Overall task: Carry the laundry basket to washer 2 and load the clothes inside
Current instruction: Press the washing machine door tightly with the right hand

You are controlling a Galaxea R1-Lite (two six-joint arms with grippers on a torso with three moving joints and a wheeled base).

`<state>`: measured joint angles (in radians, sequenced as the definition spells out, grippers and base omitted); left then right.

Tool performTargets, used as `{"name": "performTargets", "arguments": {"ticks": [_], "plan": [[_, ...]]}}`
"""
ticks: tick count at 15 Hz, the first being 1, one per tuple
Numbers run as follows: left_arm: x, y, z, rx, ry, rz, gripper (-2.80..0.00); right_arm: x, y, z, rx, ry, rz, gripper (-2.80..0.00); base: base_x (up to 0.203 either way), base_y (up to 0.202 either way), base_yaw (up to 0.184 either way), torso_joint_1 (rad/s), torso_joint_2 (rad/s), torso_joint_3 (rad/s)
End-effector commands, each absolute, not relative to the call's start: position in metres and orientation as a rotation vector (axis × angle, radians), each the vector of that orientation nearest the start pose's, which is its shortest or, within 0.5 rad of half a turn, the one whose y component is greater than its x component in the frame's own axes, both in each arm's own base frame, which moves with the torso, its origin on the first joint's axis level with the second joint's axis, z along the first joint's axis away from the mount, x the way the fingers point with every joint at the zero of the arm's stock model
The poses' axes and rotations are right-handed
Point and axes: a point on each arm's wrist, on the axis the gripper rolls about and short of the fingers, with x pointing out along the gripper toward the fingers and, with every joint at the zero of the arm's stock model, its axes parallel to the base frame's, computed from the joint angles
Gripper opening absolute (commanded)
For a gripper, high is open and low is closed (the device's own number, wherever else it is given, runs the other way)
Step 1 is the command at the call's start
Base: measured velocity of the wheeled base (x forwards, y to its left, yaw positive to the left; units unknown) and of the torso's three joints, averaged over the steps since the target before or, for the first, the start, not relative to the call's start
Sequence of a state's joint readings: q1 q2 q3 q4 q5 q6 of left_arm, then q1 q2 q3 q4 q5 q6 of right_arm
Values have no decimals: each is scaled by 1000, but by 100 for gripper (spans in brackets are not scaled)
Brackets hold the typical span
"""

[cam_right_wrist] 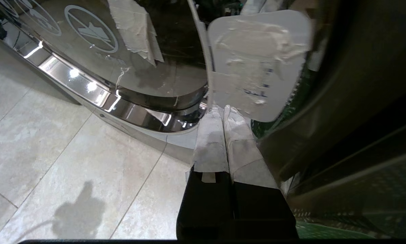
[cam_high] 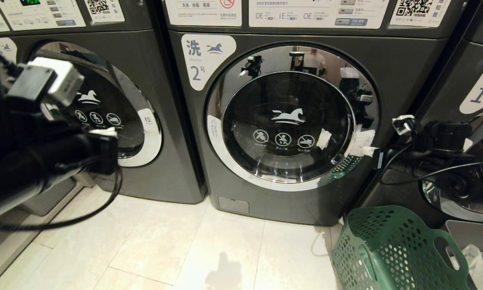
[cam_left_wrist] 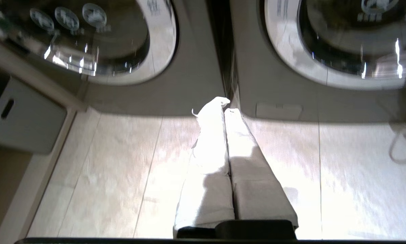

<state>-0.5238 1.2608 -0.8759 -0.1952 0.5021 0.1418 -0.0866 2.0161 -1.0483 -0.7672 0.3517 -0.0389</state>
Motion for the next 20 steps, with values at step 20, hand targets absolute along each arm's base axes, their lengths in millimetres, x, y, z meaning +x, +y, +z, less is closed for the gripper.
{"name": "performTargets", "arguments": {"ticks": [20], "plan": [[-10,18,221,149,333,13,-280,449,-10,121,-45,26,102,-280,0,0,0,0,0,0]]}}
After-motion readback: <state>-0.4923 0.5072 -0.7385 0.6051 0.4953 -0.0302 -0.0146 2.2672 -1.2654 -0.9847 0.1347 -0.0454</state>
